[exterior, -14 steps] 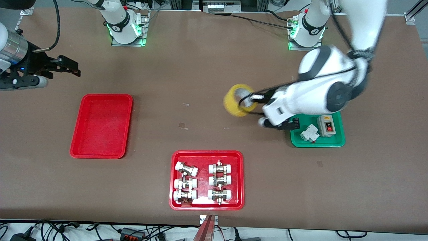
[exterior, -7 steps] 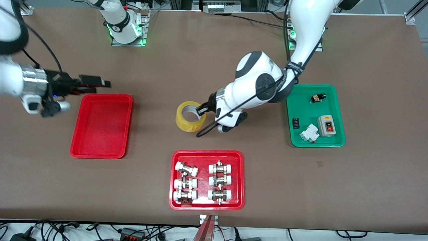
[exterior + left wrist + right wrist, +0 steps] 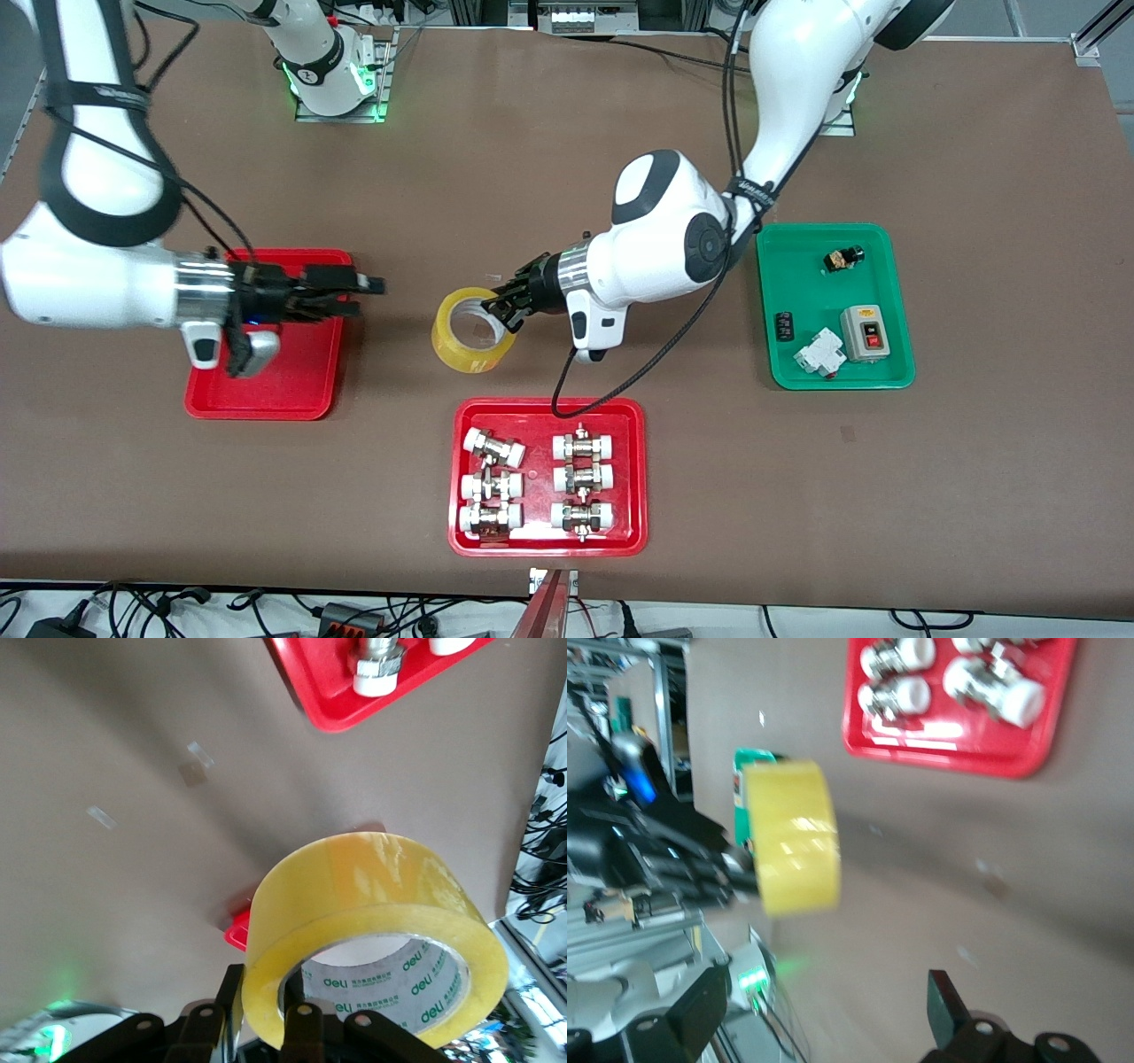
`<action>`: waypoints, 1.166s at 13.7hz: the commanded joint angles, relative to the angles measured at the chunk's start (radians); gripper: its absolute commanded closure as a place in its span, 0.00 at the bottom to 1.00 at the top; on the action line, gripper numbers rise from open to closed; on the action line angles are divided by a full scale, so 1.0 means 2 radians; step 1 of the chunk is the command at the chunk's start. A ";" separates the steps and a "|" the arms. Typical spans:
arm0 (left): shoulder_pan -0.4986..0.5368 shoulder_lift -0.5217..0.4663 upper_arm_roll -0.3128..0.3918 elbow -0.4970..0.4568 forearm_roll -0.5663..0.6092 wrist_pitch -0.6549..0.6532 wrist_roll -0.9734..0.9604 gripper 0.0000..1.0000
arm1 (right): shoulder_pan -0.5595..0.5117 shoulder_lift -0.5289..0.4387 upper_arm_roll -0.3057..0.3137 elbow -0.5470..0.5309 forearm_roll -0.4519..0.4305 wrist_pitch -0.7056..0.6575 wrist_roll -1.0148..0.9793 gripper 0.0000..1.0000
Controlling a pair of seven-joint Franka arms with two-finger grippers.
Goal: Left arm passes tape to right arm into tray
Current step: 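Grasp the tape roll with the right gripper beside the left gripper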
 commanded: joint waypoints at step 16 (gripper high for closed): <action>-0.012 0.021 0.001 0.015 -0.016 0.033 0.024 0.97 | 0.052 0.047 -0.004 0.015 0.055 0.108 -0.039 0.98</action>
